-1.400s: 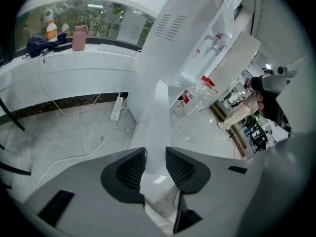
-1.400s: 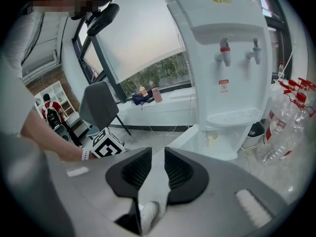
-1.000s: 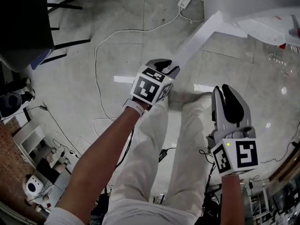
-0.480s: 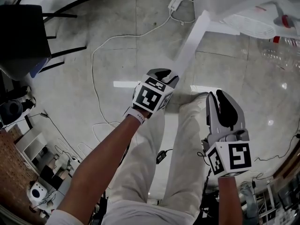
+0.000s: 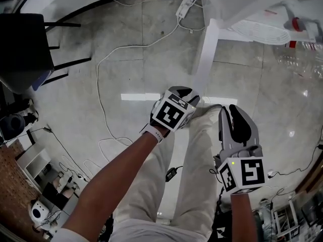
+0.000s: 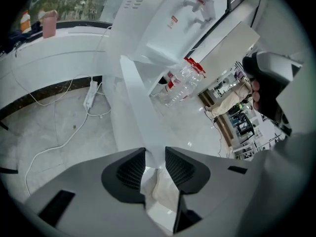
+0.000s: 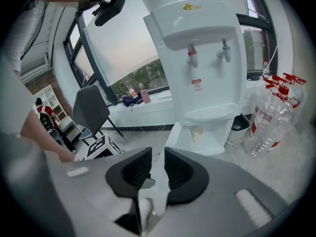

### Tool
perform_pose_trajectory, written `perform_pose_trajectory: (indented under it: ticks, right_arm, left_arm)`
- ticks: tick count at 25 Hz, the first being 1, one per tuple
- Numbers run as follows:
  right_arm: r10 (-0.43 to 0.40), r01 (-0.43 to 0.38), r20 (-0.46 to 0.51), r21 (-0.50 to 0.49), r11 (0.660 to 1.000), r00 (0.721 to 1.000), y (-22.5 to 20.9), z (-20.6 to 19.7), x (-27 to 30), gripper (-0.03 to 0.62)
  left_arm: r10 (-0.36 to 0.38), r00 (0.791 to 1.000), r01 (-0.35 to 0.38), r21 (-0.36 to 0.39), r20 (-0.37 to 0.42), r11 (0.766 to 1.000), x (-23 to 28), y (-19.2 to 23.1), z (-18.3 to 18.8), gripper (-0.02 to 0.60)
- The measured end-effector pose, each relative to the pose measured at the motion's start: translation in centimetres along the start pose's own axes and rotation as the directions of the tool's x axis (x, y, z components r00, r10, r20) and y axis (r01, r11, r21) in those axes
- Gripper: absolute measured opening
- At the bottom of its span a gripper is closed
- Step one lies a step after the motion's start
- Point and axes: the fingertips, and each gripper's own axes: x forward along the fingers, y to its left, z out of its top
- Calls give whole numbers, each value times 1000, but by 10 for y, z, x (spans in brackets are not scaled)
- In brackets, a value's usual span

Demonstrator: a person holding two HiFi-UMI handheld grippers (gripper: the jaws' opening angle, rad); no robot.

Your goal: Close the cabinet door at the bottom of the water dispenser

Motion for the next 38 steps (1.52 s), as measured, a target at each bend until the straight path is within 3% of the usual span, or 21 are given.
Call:
perform_pose_trajectory:
  ticks: [24,27,31,38]
  right_arm:
    - [-34,34,-7,-11,999,999,-29,-10,-2,89]
    - [-42,42,-2,-3,999,999,-34,-10,-5,89]
    - [-55,55,7,12,998,998,-44,-10,-9,89]
    - [-74,74,16,25,997,997,-57,-11,-19,89]
  left_arm:
    - [-164,986,163,-14,-43,986,48,-58,29,137]
    - [-165,986,163,-34,-40,986,53,-64,36,135]
    - [-180,983,175,-117,-39,978,60,-66,42,146]
    - [-178,981,168,-122,-72,978,70,-76,53,153]
